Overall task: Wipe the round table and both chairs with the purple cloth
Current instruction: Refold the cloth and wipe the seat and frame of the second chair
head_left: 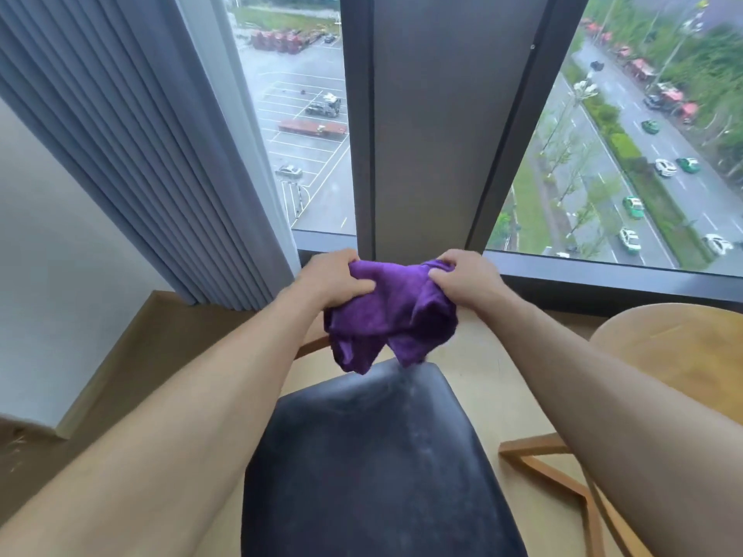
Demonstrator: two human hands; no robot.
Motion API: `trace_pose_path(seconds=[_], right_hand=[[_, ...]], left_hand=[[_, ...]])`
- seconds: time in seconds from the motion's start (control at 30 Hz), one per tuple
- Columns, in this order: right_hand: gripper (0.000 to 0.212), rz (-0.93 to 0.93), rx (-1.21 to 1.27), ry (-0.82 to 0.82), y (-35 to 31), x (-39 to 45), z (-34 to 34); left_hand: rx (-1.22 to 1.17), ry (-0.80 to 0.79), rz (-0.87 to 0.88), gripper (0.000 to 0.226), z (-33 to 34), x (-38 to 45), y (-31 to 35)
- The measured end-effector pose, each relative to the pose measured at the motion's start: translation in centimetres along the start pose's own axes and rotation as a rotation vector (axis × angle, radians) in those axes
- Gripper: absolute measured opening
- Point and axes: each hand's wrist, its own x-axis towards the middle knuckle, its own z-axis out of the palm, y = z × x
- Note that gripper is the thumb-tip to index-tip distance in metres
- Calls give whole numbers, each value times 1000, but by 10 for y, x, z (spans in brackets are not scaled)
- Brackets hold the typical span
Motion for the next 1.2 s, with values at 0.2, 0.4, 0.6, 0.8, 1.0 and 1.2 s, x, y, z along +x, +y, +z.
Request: trace_pose_path(seconds=[0.2,0.4,0.6,0.8,1.0,1.2], right_hand=[[40,-60,34,-84,38,6,38],[9,87,203,29,56,12,41],[45,168,338,52,74,7,39],[48,-201,265,-60,44,4,70],[54,-1,473,-91,62,21,69],[47,203,985,-85,71,25,57]], left_hand=[[233,121,32,54,82,12,8],[129,198,-82,97,135,16,61],[302,316,220,67,152,19,65],[266,324,322,63,110,-1,-26],[85,270,90,57,73,-1,-74],[187,69,-111,74,107,68,42]])
